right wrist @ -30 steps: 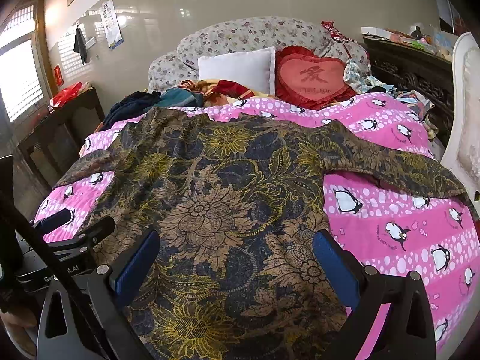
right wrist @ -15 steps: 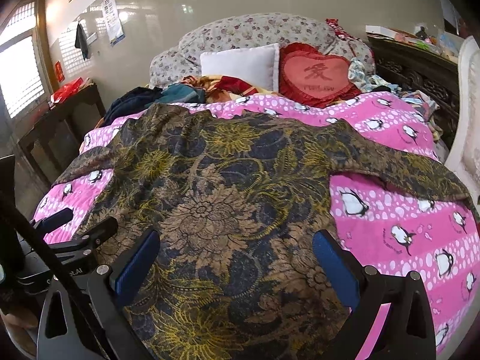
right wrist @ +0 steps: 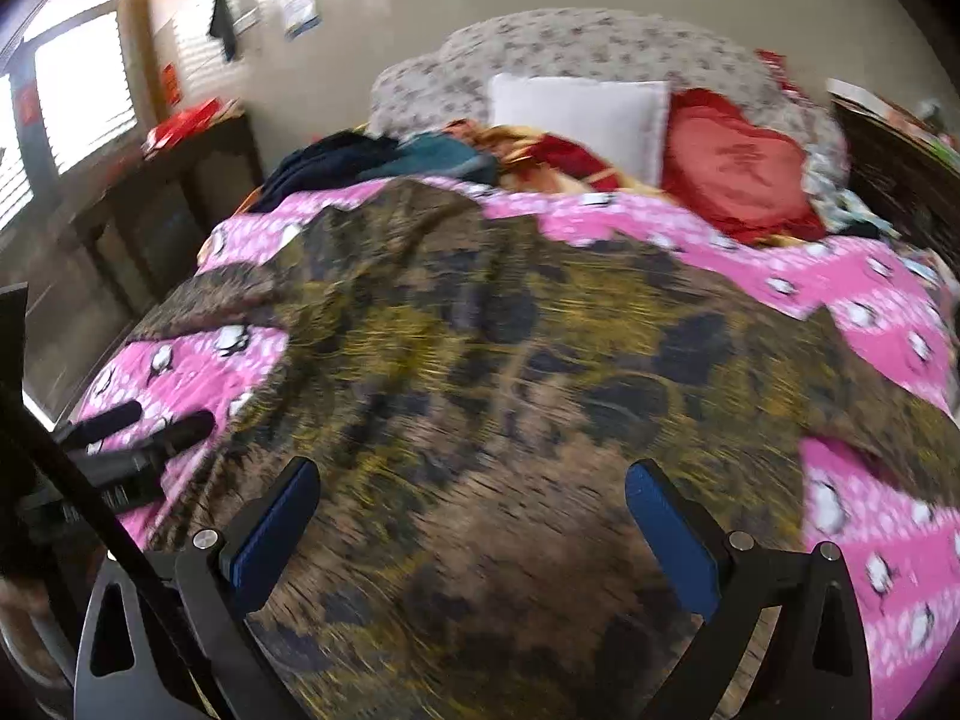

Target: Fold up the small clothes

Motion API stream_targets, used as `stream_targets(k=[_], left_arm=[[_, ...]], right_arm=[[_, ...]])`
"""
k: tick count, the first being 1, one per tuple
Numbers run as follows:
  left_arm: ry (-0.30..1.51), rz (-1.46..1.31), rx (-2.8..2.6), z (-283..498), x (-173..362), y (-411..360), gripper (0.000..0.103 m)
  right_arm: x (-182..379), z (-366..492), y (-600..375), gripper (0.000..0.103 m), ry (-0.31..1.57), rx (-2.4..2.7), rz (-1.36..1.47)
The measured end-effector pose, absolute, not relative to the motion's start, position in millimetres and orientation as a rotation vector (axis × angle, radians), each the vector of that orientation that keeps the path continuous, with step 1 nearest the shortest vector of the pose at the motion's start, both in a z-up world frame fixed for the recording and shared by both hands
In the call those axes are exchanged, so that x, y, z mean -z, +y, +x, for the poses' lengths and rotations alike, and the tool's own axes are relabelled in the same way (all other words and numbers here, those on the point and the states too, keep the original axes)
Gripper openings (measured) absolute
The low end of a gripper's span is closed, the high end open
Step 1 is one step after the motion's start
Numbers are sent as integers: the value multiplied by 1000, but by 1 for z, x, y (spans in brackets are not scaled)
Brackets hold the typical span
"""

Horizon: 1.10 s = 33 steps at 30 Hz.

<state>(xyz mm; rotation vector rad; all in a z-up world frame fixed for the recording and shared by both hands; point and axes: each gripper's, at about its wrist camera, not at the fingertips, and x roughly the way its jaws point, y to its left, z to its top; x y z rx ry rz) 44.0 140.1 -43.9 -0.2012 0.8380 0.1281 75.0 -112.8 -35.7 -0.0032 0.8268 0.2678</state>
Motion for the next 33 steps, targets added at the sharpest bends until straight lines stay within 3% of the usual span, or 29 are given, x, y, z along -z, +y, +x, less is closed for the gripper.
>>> stream_targets(k=[11,23,26,27,28,33], left_arm=[[860,-558,-433,96,69,315,103],[789,-679,-521,152,88,361,100],[767,-669,-552,153,85,369,60],[763,-662,-550,154,83,372,25],[771,-674,-524,155,83,375,8],[753,-621,-480,150,55,366,8]], right_arm=[[72,139,-37,103,869,-361,-135],[94,198,-62,103,925,-300,-46],[94,197,-67,103,926,-296,-43],[93,195,-71,103,926,-293,-42],[92,195,-73,103,925,-289,-41],[79,185,-96,103,898,-262,-17]])
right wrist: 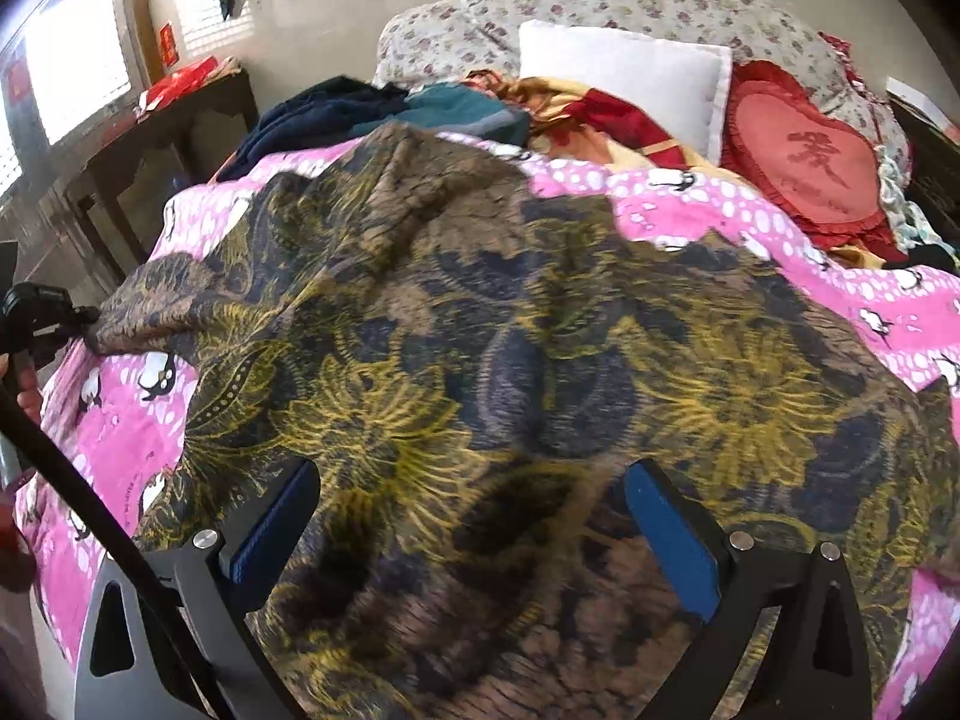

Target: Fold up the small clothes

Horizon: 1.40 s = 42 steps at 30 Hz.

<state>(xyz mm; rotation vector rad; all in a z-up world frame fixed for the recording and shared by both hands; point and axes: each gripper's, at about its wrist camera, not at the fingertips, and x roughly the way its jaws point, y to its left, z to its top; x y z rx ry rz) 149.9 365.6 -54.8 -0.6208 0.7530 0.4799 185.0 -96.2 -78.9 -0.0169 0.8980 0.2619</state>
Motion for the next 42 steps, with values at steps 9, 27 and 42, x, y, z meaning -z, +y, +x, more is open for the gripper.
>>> stream_targets(k=[9,27,42], left_arm=[[558,-371,-187,138,-70,226,7],[826,-32,621,198,21,-174,44],[749,-31,344,189,-19,14,93]], right_arm=[[58,174,-156,103,849,-178,11],[80,118,-345,103,905,150,155],[64,149,-311,103,841,13,193]])
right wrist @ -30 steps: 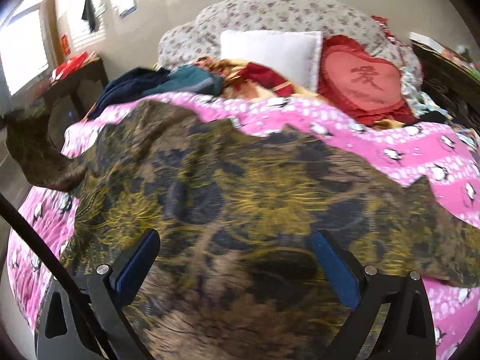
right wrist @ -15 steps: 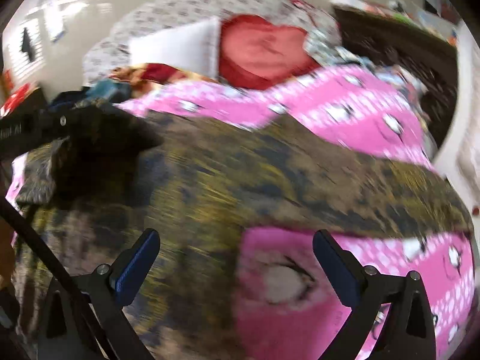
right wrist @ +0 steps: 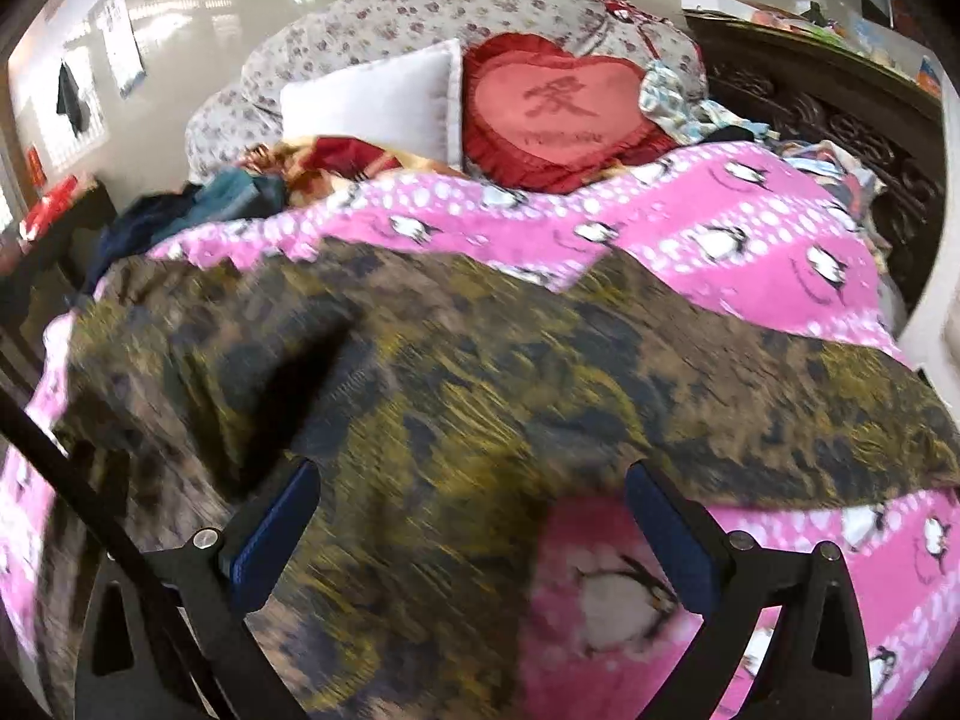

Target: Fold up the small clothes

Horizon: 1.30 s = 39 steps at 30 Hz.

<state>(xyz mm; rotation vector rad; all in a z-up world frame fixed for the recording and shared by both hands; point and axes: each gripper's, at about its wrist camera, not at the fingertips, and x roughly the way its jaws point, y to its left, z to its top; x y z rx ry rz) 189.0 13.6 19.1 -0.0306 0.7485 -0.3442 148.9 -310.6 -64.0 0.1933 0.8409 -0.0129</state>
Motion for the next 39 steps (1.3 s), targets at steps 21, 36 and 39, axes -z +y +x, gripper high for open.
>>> stream_targets(k=[21,36,39], left_arm=[[860,-173,185,209,38,92,93],[859,-163,128,219,32,99,93],[859,-185,116,224,31,106,93]], right_arm=[[68,151,-321,87,829,85,164],[68,183,-304,7,750,6,39],[42,180,-311,7,698,-4,37]])
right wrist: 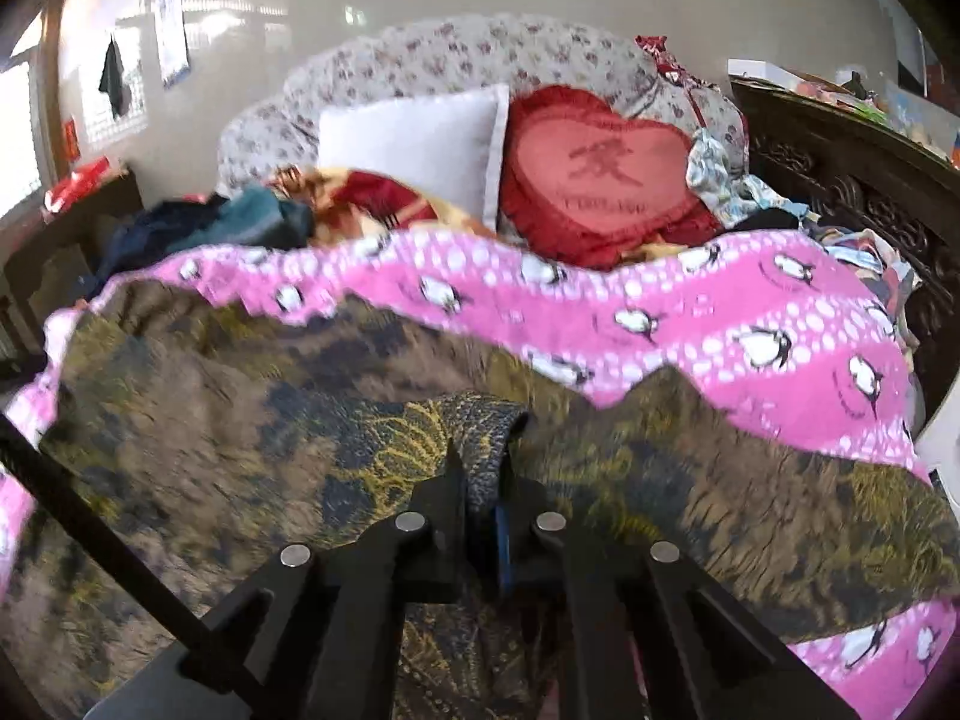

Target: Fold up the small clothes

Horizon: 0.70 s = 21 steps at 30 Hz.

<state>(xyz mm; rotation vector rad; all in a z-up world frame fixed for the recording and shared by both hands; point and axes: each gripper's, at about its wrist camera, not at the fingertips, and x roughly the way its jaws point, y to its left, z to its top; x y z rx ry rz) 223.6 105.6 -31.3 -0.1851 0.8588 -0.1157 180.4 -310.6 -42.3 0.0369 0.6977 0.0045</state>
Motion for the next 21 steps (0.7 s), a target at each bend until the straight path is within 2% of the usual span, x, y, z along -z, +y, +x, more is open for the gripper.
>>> stream_targets(k=[5,12,18,21], left_arm=[[853,-203,122,230,31,102,93],[859,-175,161,241,34,77,93],[866,-183,162,247,39,81,93],[871,-191,170,251,41,78,93]], right_arm=[[10,180,-336,7,605,128,24],[57,206,-373,7,758,249,57],[35,170,-400,7,649,349,84],[44,175,-399,7,718,293,83]])
